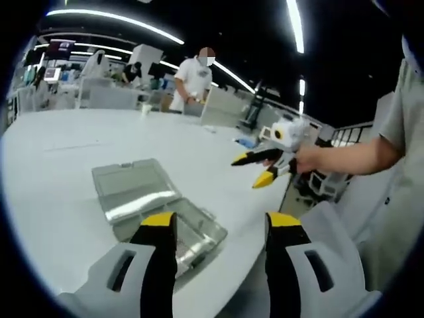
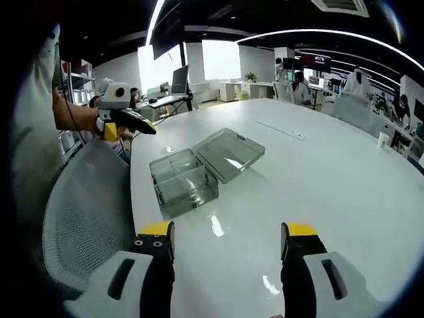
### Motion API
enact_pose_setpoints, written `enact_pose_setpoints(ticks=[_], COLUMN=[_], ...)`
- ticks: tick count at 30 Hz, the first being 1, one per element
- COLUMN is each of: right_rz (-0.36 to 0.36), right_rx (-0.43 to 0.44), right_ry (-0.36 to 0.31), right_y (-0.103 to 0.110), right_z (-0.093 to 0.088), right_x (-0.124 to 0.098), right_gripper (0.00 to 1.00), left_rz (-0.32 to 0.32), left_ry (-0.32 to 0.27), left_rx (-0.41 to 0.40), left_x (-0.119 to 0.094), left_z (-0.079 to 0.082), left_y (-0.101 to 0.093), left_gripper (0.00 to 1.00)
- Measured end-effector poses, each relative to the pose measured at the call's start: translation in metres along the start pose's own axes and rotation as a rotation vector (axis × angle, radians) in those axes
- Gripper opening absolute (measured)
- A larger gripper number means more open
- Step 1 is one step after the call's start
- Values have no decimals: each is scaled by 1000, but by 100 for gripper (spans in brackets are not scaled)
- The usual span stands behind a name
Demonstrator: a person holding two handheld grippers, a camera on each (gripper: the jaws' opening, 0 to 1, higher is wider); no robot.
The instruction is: Insert the divider into the dual guide fixture by aligning both edges with the guide slots and pushing it downward to the bottom, including one-sided entry, uneven engagement, binding, and posture correction.
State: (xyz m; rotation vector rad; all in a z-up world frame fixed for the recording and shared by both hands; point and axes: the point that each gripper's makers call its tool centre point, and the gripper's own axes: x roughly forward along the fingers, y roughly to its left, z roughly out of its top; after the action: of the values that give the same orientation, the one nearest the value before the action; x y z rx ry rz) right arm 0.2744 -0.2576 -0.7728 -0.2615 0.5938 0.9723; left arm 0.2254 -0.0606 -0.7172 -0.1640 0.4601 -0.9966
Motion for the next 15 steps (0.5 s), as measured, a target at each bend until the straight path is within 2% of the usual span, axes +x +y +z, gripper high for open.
enact_pose_setpoints(ticks=[7,15], right_rz=[14,29], right_rx=[-28,-42], right_ry=[93,141], right_y=[-16,-26], right_z=[-25,-39], right_x=[2,4], right_gripper=[60,58], left_rz=[-5,-24], left_ry=[9,21], left_rx=[33,119], left_x=[4,8], left_z=[1,-1], left_y=[0,-5], left_gripper=[53,57])
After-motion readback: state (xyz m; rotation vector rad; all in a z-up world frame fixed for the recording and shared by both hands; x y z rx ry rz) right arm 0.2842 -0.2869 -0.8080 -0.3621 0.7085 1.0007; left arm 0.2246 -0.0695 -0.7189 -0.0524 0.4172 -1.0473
